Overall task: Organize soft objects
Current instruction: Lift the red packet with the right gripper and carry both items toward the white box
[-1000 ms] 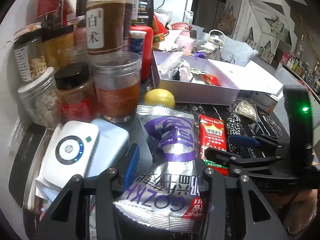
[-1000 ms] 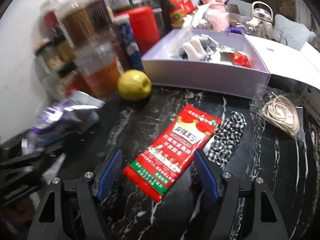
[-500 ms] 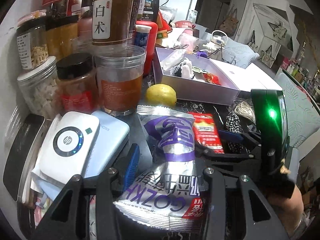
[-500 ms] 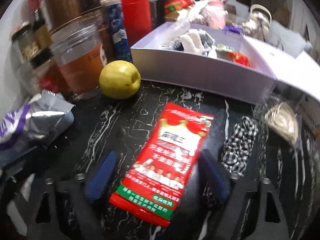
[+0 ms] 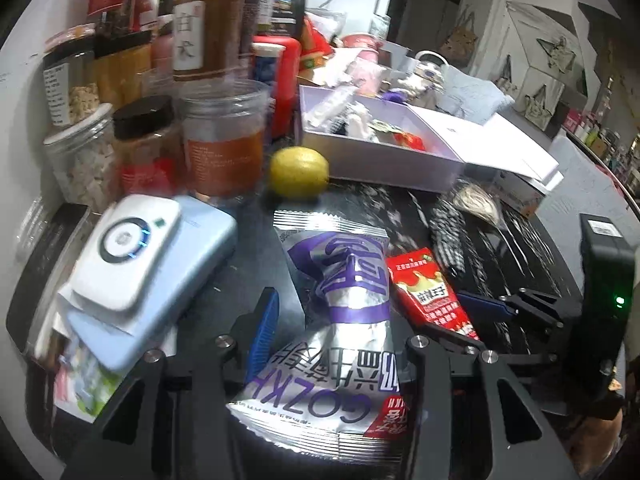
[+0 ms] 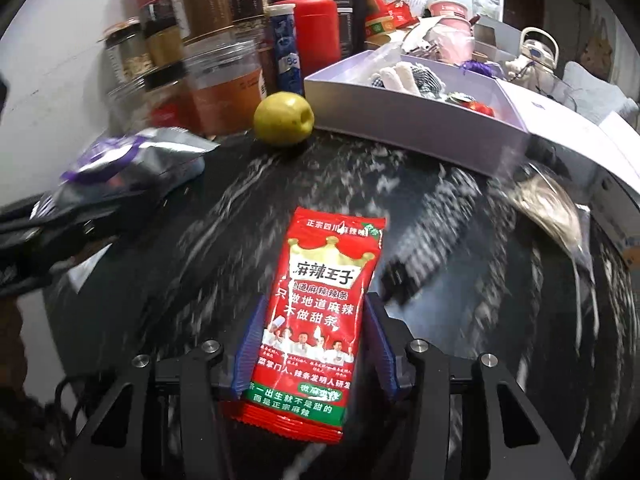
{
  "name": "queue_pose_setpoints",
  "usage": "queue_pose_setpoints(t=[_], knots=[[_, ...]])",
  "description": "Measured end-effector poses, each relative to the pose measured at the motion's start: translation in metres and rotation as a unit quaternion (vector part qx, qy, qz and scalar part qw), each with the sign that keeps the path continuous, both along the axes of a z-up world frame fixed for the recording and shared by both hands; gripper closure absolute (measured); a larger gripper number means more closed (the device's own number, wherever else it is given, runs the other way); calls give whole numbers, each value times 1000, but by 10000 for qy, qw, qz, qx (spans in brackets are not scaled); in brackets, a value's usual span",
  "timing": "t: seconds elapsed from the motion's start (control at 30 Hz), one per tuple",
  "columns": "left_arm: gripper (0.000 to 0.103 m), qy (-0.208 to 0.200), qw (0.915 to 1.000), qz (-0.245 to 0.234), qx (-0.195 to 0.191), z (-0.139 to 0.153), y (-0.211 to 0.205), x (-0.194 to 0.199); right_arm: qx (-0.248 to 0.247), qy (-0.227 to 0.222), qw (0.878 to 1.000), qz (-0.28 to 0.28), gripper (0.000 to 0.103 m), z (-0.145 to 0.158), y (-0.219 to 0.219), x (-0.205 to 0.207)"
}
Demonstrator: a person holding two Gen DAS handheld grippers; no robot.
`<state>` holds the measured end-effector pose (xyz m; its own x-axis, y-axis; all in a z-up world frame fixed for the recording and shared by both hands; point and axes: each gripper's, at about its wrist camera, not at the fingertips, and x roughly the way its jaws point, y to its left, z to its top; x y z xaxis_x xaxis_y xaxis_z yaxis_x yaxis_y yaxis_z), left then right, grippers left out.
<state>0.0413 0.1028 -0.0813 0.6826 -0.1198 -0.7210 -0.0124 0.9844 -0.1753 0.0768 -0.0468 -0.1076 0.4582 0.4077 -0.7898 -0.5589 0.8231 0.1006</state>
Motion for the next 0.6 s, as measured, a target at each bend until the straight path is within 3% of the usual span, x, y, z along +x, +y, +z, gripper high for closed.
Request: queue_pose_setpoints(t=[0.27, 0.43, 0.5, 0.6], knots=[[59, 243, 9993, -287, -70, -10, -38, -11, -47, -202, 9993, -303, 55, 12, -54, -33], [59, 308, 9985, -451, -51, -10, -53, -15, -152, -85, 9989, -441, 54, 3, -69, -40], [59, 300, 9983, -492, -21, -9, -58, -16, -158, -7, 9986, -507, 52, 0, -73, -39], [59, 291, 9982, -517, -2, -8, -61, -18, -142, -31, 9984, -555, 39, -2, -73, -41]])
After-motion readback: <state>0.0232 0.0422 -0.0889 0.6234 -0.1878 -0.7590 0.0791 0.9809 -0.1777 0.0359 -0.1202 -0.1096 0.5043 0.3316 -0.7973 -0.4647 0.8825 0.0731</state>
